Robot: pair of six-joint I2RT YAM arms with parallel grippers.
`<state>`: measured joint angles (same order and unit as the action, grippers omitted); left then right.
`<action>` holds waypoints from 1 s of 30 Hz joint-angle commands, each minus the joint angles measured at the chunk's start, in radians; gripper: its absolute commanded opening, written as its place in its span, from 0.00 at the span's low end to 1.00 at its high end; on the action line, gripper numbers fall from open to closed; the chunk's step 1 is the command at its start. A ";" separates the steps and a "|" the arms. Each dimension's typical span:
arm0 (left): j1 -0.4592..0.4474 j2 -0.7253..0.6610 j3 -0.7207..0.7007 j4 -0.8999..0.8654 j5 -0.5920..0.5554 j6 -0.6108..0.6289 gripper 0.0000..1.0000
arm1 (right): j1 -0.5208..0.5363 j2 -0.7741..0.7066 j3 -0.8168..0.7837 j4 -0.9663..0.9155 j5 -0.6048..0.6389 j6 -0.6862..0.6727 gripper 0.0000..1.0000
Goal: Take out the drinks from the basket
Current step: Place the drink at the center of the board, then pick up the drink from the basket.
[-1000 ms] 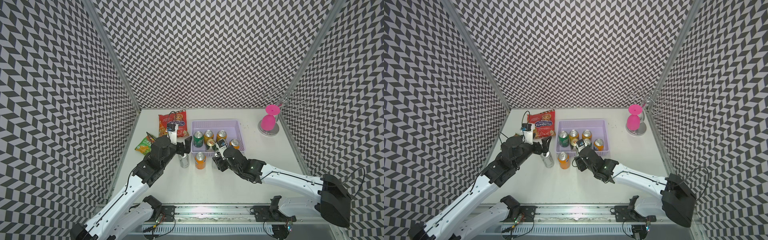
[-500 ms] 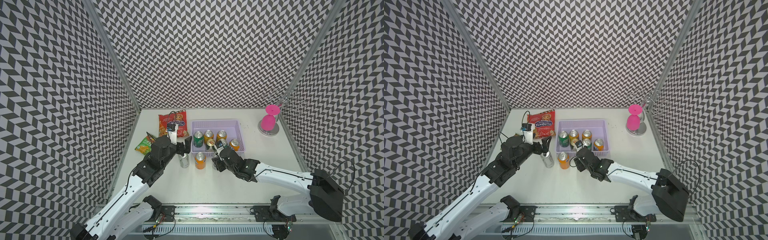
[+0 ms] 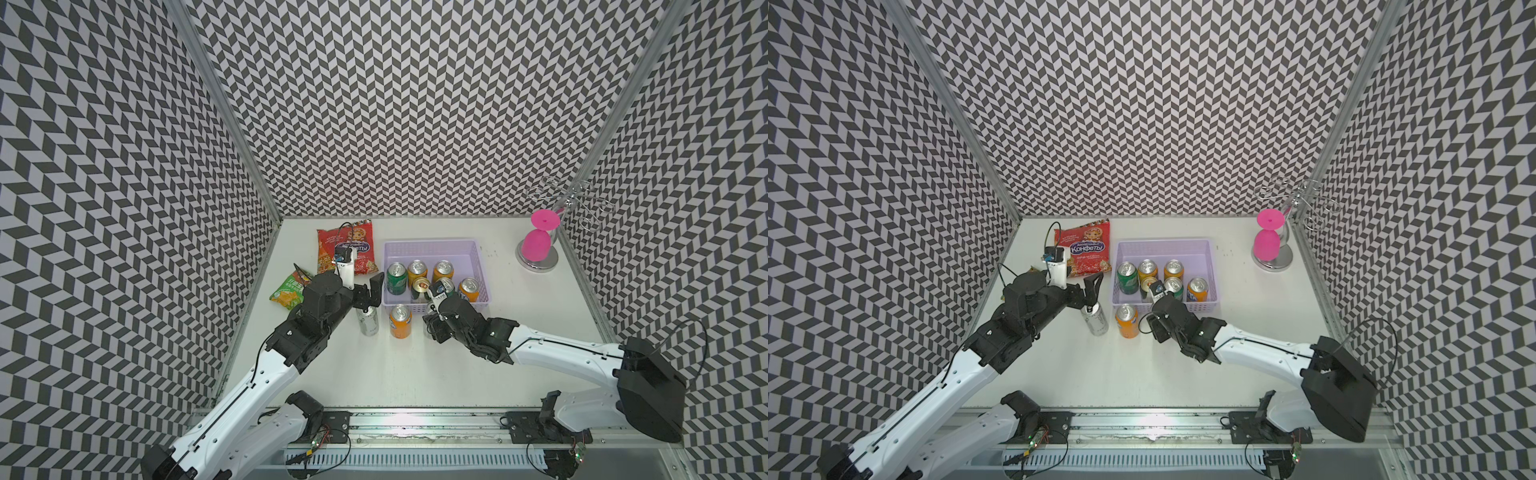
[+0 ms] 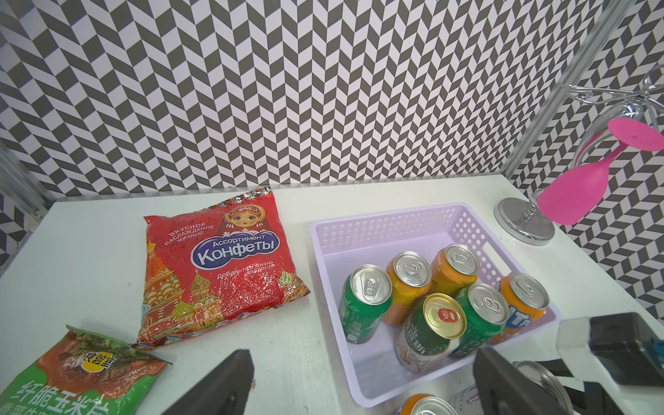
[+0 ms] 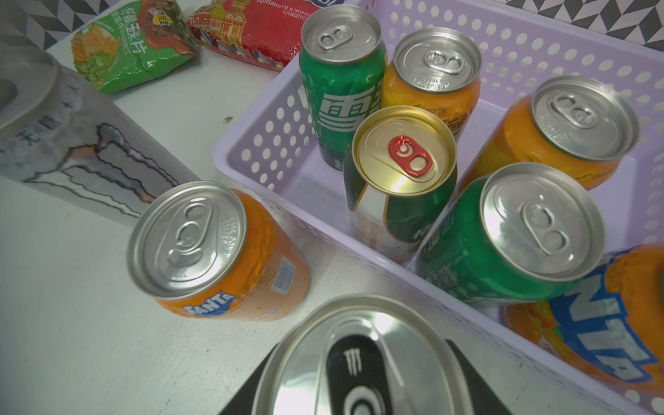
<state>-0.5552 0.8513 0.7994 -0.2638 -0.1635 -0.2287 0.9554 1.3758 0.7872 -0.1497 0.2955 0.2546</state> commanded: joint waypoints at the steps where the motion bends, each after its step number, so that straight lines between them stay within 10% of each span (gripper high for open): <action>1: 0.006 0.001 0.009 -0.008 -0.010 0.008 0.99 | 0.006 -0.003 0.048 0.100 0.023 -0.007 0.60; 17: 0.007 0.002 0.012 -0.006 -0.001 0.009 0.99 | 0.002 -0.085 0.123 -0.029 0.055 -0.091 0.99; 30: 0.006 -0.004 0.012 -0.013 -0.013 0.003 0.99 | -0.171 -0.221 0.207 -0.146 0.032 -0.171 1.00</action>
<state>-0.5552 0.8536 0.7994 -0.2646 -0.1642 -0.2287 0.8402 1.1866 0.9676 -0.2626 0.3416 0.1040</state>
